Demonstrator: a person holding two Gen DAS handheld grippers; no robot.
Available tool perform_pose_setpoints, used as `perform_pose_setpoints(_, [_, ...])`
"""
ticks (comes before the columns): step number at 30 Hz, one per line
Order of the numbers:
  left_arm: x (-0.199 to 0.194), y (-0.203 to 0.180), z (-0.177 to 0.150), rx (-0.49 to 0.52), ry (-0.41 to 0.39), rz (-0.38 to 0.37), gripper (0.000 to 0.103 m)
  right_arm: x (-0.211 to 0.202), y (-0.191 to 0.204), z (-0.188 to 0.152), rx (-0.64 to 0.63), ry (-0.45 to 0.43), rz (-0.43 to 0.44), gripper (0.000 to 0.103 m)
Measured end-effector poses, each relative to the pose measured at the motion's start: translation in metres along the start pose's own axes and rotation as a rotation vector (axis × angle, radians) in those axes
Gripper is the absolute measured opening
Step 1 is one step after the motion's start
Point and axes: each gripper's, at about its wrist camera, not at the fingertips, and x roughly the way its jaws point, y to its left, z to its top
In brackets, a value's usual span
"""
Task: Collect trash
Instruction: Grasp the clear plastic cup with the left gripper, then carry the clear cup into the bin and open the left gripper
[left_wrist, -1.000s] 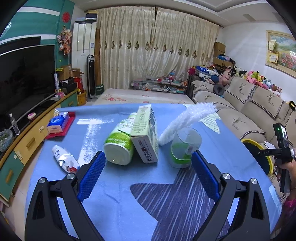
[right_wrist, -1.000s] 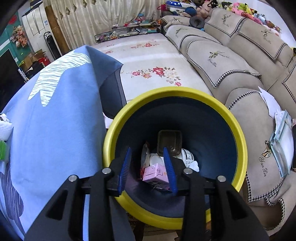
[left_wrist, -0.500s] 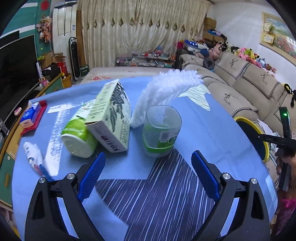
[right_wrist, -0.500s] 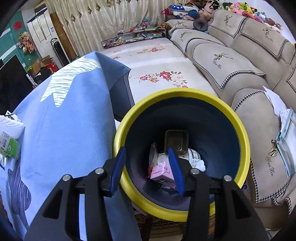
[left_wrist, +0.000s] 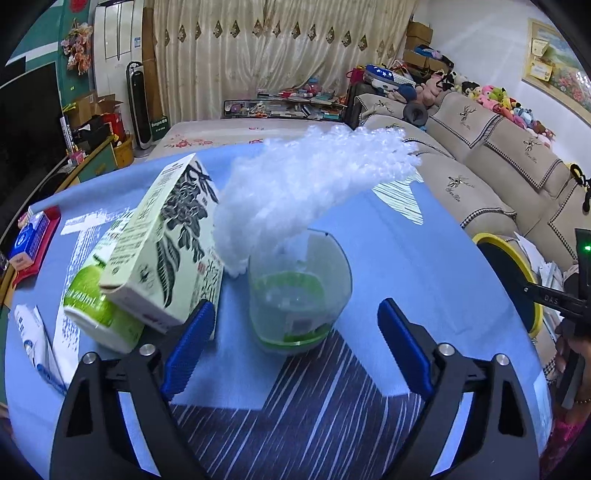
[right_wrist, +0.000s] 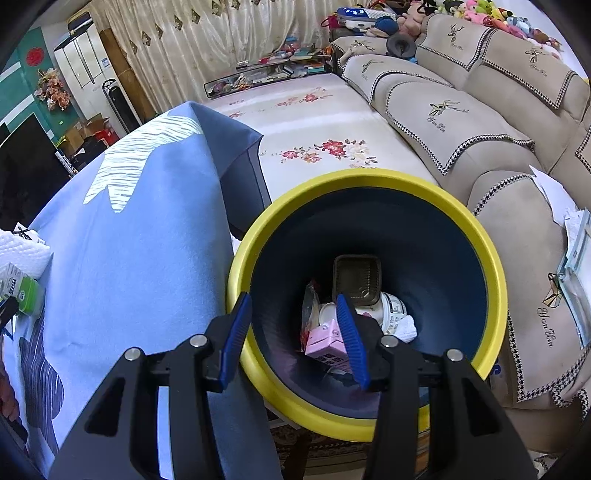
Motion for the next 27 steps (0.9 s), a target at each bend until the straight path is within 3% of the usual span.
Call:
perform_pose_setpoints(7, [0.019, -0.004, 0.009, -0.010, 0.022, -0.002, 0.068, 0.001, -0.002, -0.002, 0.006, 0.001, 0.005, 0.046])
perform_pose_setpoints(11, [0.020, -0.004, 0.007, -0.010, 0.019, 0.002, 0.053, -0.001, -0.008, -0.003, 0.017, -0.003, 0.004, 0.046])
perform_pose_setpoints(19, [-0.004, -0.017, -0.010, 0.010, 0.058, -0.054, 0.052, -0.007, -0.020, -0.009, 0.036, -0.011, 0.009, 0.046])
perform_pose_setpoints(27, [-0.042, -0.075, -0.038, 0.068, 0.066, -0.188, 0.052, -0.013, -0.040, -0.019, 0.071, -0.017, 0.015, 0.046])
